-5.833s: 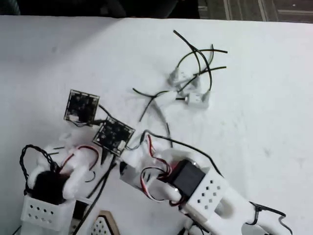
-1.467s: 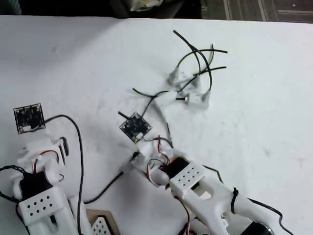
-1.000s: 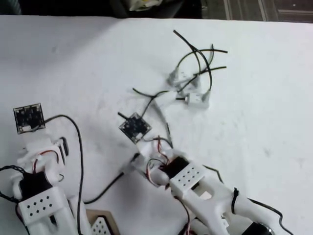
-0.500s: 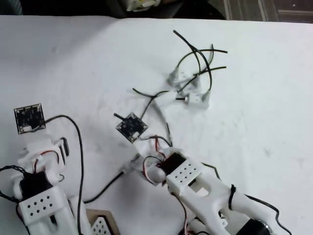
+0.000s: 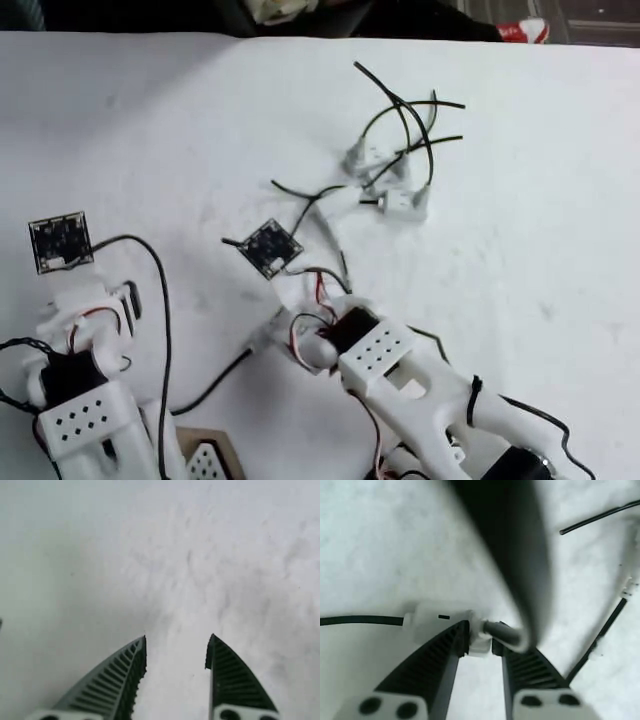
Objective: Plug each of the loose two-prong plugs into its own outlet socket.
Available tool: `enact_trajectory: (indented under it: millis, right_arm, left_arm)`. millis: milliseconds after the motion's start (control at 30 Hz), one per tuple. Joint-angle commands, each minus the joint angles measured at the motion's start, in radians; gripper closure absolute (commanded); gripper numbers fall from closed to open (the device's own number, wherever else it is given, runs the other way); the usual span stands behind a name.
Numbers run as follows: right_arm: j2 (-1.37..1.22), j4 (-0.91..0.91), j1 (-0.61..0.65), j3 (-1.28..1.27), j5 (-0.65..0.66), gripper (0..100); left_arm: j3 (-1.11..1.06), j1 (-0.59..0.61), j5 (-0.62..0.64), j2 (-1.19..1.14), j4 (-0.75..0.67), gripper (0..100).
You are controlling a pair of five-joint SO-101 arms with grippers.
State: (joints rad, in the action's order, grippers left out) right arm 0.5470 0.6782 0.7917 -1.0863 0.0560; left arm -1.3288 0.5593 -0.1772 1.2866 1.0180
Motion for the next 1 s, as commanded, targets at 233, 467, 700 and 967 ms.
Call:
enact_trajectory:
  millis: [233, 467, 700, 967]
  right_arm:
    - [0.012, 0.010, 0.002, 0.038, -0.005, 99.0]
    - [-0.044, 0.031, -0.001, 0.011, 0.000, 98.1]
    - [-0.203, 0.027, 0.002, 0.035, 0.002, 98.1]
    - [-0.214, 0.074, 0.004, 0.032, 0.055, 98.1]
  left_arm:
    - [0.008, -0.001, -0.009, 0.012, -0.018, 79]
    - [0.008, -0.001, -0.009, 0.012, -0.018, 79]
    - [0.008, -0.001, -0.009, 0.012, -0.018, 79]
    - [0.008, -0.001, -0.009, 0.012, -0.018, 79]
